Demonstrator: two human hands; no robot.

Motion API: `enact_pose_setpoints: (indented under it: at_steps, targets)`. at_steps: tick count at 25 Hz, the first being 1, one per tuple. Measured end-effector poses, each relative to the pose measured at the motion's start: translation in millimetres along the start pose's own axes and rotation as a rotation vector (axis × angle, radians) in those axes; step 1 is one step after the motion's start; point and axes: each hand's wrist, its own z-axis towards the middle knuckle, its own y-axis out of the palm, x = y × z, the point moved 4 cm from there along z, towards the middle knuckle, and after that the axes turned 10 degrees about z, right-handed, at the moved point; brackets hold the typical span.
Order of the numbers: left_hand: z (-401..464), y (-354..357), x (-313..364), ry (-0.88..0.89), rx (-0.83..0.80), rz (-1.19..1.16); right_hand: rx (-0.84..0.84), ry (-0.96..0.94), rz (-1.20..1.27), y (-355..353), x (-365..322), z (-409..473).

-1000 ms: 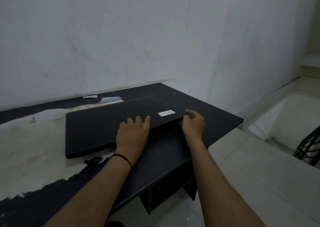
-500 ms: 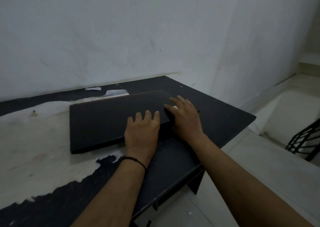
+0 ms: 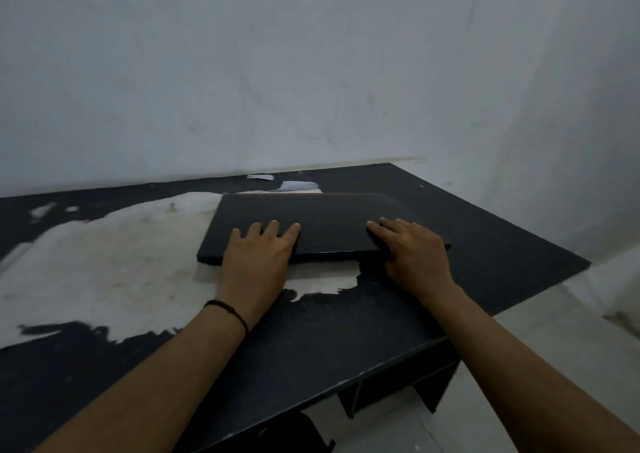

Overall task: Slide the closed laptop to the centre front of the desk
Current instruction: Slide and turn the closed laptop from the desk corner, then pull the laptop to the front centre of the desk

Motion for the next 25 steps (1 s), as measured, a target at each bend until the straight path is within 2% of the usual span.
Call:
enact_pose_setpoints:
  at_steps: [6,16,21,25]
  targets:
    - [-26,-19,-52,-0.044,0.016,0.014,0.113,-0.029,0.091,-7,-58,3]
    - [-117,-29,-185,-0.238,-0.074,0.191,0.170,-0.266,0.228,11,-213,43]
    - [-140,-22,-198,-0.276,-0.105,0.161,0.176,-0.296,0.222,21,-234,37]
    - [-148,-17,-192,-0.241,-0.086,0.140,0.082,-0.330,0.263,21,-222,25]
